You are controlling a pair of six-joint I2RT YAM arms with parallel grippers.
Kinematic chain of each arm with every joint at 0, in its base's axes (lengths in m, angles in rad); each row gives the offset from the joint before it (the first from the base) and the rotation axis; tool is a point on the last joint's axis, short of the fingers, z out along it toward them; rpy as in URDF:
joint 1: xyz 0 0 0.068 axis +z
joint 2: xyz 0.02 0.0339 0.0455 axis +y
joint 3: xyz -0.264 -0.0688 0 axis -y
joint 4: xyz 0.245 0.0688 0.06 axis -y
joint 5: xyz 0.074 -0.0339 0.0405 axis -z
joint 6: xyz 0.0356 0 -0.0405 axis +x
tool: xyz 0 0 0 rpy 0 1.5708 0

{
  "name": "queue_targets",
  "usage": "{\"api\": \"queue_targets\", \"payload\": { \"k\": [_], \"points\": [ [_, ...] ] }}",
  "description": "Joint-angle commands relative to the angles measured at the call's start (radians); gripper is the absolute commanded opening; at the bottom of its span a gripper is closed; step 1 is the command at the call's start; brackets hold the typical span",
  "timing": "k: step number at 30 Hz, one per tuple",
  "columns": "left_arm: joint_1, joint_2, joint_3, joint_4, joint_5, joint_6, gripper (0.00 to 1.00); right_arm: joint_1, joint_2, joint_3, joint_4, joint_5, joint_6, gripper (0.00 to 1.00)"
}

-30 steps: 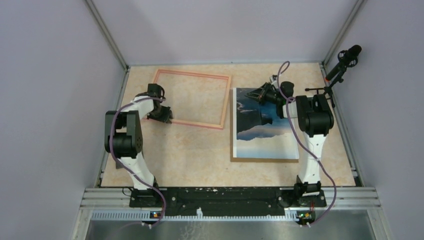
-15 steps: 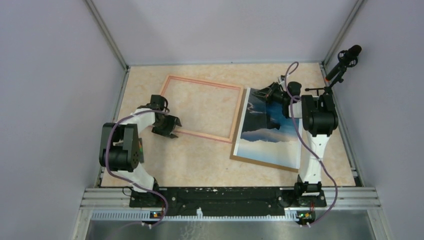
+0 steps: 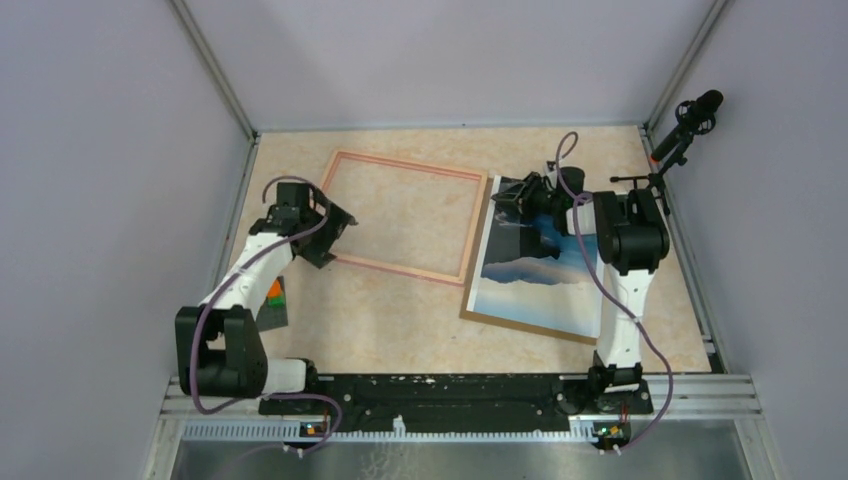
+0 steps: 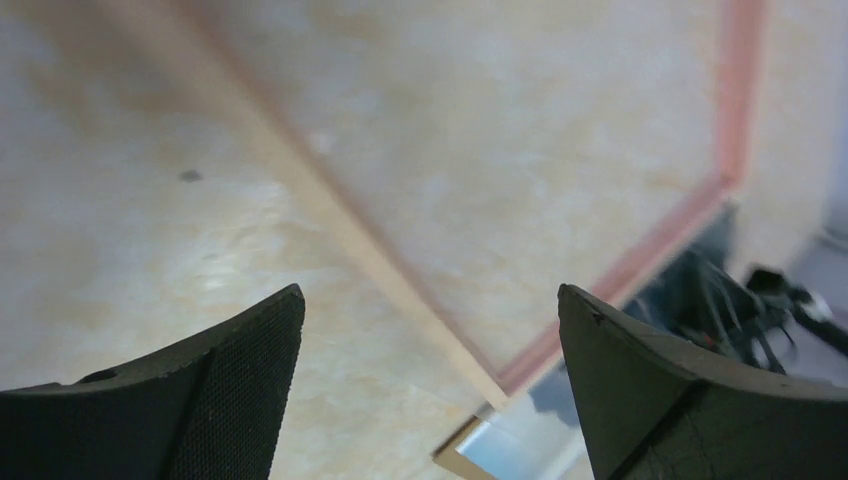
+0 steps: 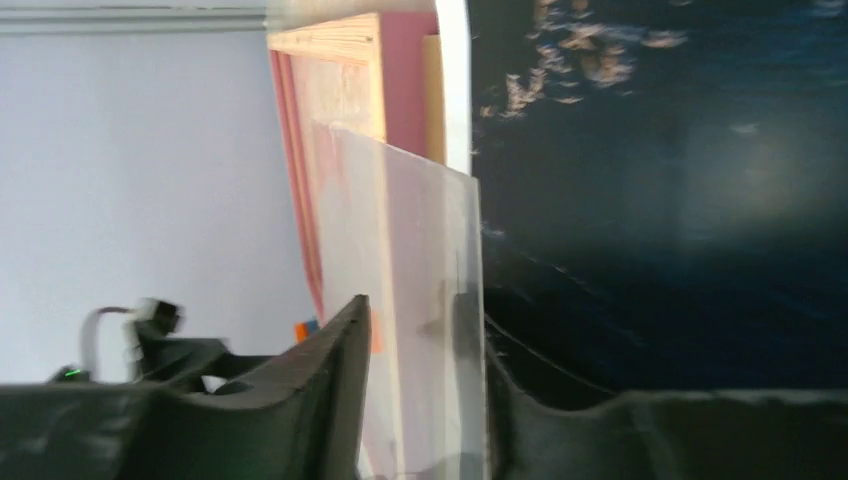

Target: Put the photo into the frame

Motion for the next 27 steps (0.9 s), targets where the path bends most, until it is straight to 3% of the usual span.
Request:
{"api": "queue_targets", "payload": {
  "k": [1,3,4,8,11,17,22,27],
  "points": [
    [-0.001,-0.122,-0.077,0.572,0.389,0.237,0.98,0.032,-0.123,0.016,-0.132,0.026,-0.132,0.46],
    [-0.028,-0.127,-0.104,0.81,0.547,0.216,0.98,0.027,-0.163,0.001,-0.2,0.011,-0.187,0.59],
    [-0.055,-0.11,-0.072,0.843,0.58,0.228,0.98,0.027,-0.184,-0.006,-0.239,0.005,-0.22,0.62],
    [-0.203,-0.004,0.205,0.696,0.608,0.406,0.99,0.026,-0.261,-0.081,-0.297,-0.028,-0.27,0.66],
    [-0.284,0.036,0.29,0.684,0.641,0.474,0.99,0.029,-0.329,-0.225,-0.129,-0.055,-0.172,0.66],
    [-0.295,0.016,0.259,0.678,0.708,0.532,0.99,0.038,-0.411,-0.481,0.146,-0.018,-0.053,0.65],
    [-0.299,-0.056,0.185,0.705,0.672,0.559,0.99,0.052,-0.41,-0.565,0.284,0.01,0.003,0.5],
    [-0.314,-0.104,0.19,0.667,0.621,0.604,0.99,0.104,-0.403,-0.53,0.323,0.045,-0.003,0.2]
  ]
}}
